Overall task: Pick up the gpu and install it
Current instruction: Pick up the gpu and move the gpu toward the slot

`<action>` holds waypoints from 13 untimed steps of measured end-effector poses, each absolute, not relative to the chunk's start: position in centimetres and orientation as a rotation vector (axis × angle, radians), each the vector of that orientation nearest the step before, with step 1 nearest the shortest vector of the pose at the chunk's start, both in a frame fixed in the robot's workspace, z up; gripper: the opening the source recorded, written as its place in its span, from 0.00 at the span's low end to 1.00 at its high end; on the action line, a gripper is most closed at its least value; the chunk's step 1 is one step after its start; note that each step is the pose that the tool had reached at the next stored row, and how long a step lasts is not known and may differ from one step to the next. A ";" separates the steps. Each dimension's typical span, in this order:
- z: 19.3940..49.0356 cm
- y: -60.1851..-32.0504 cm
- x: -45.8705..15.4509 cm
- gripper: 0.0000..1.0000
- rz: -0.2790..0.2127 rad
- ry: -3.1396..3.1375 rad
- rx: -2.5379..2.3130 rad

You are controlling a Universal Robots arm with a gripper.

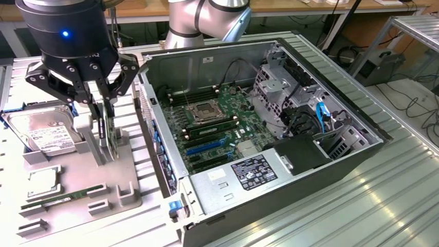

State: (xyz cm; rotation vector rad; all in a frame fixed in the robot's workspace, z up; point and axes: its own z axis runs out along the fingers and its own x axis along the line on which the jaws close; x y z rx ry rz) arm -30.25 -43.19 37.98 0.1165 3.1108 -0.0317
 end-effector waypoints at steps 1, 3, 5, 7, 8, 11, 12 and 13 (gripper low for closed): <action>38.0 -43.2 -30.2 0.26 -0.032 3.111 0.117; 38.1 -43.2 -30.2 0.26 -0.032 3.111 0.116; 38.1 -43.2 -30.2 0.26 -0.032 3.111 0.117; 38.2 -43.2 -30.2 0.26 -0.032 3.111 0.117; 38.2 -43.2 -30.2 0.26 -0.032 3.111 0.117; 38.3 -43.2 -30.2 0.26 -0.032 3.111 0.117; 38.3 -43.2 -30.2 0.26 -0.032 3.111 0.117; 38.3 -43.2 -30.2 0.26 -0.032 3.111 0.117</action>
